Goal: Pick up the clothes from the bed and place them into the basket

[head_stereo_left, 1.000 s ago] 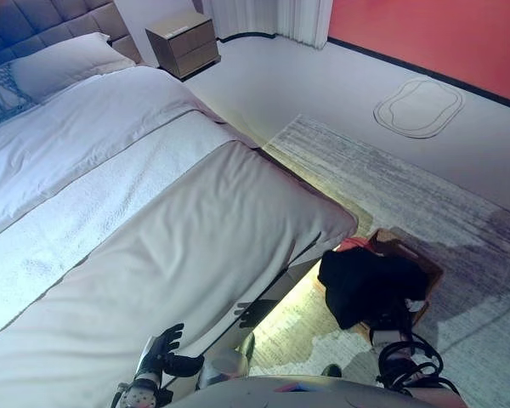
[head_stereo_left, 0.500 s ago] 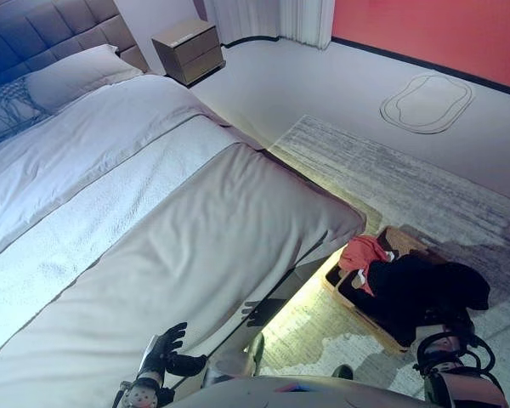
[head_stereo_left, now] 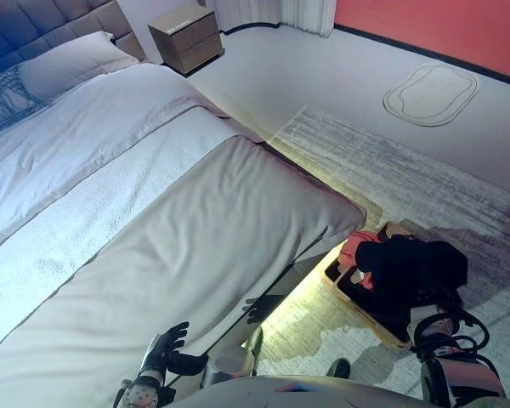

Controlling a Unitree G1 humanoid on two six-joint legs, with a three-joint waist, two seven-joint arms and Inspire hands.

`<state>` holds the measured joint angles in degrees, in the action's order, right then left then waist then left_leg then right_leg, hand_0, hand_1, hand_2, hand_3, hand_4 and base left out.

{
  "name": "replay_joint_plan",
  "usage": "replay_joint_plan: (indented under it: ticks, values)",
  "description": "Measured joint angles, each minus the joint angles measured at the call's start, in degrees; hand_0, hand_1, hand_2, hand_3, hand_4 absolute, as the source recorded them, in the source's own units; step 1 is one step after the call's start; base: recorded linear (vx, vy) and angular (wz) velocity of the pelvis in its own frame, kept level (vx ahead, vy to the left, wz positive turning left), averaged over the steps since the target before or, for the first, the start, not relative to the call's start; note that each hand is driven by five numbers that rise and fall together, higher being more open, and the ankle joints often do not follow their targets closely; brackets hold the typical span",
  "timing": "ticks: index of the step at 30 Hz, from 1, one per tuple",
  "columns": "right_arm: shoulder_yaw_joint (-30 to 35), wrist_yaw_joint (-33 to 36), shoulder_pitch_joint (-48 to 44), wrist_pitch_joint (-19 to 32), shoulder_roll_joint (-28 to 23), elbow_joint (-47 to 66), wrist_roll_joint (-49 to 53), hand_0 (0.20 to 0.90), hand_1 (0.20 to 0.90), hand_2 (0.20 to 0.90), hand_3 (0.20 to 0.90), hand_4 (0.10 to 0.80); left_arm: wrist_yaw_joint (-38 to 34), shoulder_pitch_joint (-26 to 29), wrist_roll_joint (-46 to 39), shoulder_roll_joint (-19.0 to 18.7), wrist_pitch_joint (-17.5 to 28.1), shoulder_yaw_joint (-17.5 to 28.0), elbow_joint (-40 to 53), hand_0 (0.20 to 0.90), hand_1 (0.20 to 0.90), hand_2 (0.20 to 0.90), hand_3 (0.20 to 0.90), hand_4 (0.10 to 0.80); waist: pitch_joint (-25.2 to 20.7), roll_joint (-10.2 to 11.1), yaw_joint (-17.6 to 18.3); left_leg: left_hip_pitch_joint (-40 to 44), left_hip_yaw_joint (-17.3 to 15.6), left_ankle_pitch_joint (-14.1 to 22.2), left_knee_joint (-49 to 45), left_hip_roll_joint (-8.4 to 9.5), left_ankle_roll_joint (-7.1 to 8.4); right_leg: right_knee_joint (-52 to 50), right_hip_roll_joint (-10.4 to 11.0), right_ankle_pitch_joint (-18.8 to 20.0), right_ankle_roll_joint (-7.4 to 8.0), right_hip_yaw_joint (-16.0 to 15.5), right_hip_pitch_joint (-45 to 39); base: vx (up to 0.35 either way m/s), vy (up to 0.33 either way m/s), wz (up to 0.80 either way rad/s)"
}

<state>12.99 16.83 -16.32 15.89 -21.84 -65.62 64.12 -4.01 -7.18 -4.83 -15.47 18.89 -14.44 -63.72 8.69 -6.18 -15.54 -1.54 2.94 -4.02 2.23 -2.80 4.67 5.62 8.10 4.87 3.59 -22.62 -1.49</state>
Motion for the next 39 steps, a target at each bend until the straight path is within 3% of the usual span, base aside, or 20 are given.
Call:
replay_joint_plan:
  ticks: [18, 22, 26, 31, 39]
  values:
    - [-5.1, -9.2, 2.6, -2.7, 1.5, 0.3, -2.0, 0.9, 0.9, 0.9, 0.9, 0.8, 1.0, 0.4, -0.2, 0.0, 0.0, 0.1, 0.4, 0.9, 0.9, 0.9, 0.9, 0.8, 1.2, 0.7, 0.2, 0.2, 0.0, 0.0, 0.2, 0.07, 0.06, 0.0, 0.0, 0.0, -0.01, 0.0, -0.1, -0.01, 0.008, 0.0]
    - [-9.0, -10.5, 5.5, -3.6, 3.9, -2.2, -8.5, 0.9, 0.9, 0.9, 0.9, 0.8, 0.9, 0.5, -0.2, 0.0, -0.1, 0.1, 1.9, 0.9, 0.9, 0.9, 0.9, 0.8, 1.4, 2.1, 1.1, 1.4, -0.5, 0.0, 0.6, -0.12, 0.05, 0.0, -0.3, -0.1, 0.11, 0.7, -0.7, -0.044, 0.02, -0.08]
    - [-12.1, -11.0, 10.3, -4.2, 8.1, -5.0, -17.1, 0.9, 0.9, 0.9, 0.9, 0.8, 1.1, 1.9, -0.1, -1.4, -1.3, 0.1, 2.2, 0.9, 0.9, 0.9, 0.9, 0.8, 0.2, 5.2, 3.1, 2.4, -1.7, 0.0, 1.4, -0.16, 0.05, 0.0, -0.6, -0.2, 0.32, 1.8, -0.6, -0.042, 0.036, -0.14]
    - [-14.0, -11.2, 15.1, -6.3, 9.6, -7.5, -23.3, 0.9, 0.9, 0.9, 0.9, 0.8, 1.1, 2.5, 0.0, -2.0, -1.6, -0.9, 2.1, 0.9, 0.9, 0.9, 0.9, 0.8, -2.5, 8.1, 5.9, 4.0, -4.8, 0.2, 2.8, -0.16, -0.29, 0.0, -0.6, -0.1, 0.18, 4.8, 0.0, -0.041, 0.061, -0.27]
    - [-16.3, -14.7, 20.2, -10.0, 11.7, -7.8, -27.6, 0.9, 0.9, 0.9, 0.9, 0.8, 2.6, 5.9, 0.2, -0.5, -2.9, -2.8, 0.8, 0.9, 0.9, 0.9, 0.9, 0.8, -4.5, 9.3, 12.1, 6.3, -8.9, 1.2, 3.0, -0.27, -1.46, -0.2, -0.9, -0.1, 0.02, 9.3, 0.1, -0.036, 0.059, -0.28]
